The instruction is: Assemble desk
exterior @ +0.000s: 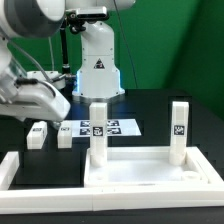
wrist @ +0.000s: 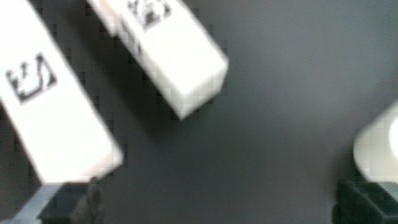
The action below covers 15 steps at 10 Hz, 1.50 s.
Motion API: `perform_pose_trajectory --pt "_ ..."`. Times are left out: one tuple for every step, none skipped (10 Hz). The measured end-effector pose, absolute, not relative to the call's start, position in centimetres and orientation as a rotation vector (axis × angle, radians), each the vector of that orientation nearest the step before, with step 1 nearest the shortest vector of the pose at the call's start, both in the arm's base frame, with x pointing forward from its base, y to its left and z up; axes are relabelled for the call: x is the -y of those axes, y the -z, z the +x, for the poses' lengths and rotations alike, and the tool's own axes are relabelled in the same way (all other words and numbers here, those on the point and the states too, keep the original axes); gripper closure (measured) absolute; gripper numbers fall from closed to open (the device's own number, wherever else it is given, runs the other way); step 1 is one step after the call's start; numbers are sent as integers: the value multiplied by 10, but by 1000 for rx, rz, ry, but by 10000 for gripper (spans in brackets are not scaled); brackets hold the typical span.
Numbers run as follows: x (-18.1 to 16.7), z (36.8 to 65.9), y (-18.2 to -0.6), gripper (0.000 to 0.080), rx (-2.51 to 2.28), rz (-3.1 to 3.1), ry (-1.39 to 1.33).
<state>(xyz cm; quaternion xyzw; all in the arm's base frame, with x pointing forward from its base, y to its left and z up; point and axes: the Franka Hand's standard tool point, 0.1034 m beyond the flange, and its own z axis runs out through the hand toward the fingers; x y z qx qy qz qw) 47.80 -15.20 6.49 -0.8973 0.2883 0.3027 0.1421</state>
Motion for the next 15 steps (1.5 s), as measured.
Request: perform_pose_trajectory --pt "144 475 -69 150 -798 -2575 -933" --pt "146 470 -65 150 -793 -2534 -1006" --pt "148 467 -63 150 -780 -2481 -1095" --pt "149 463 -59 150 -761 -2436 -1170" --pt "150 455 -49 150 -749 -2398 -1225" --pt "152 449 -44 150 -745 -2389 -1233" --pt "151 447 -42 150 -745 -2407 -1216" --pt "147 451 -43 150 -736 -2451 -1177" --pt "144 450 -44 150 -731 -2451 -1176" --pt "145 450 -42 150 -734 -2450 -1177" --pt "144 450 -42 150 -732 -2451 -1177" --pt "140 446 -40 150 -729 -2450 -1184" --pt "137 439 -36 150 -732 -2440 -1201" --pt "135 434 -33 150 -737 -2430 -1214" --pt "133 431 -29 150 -736 -2433 -1218"
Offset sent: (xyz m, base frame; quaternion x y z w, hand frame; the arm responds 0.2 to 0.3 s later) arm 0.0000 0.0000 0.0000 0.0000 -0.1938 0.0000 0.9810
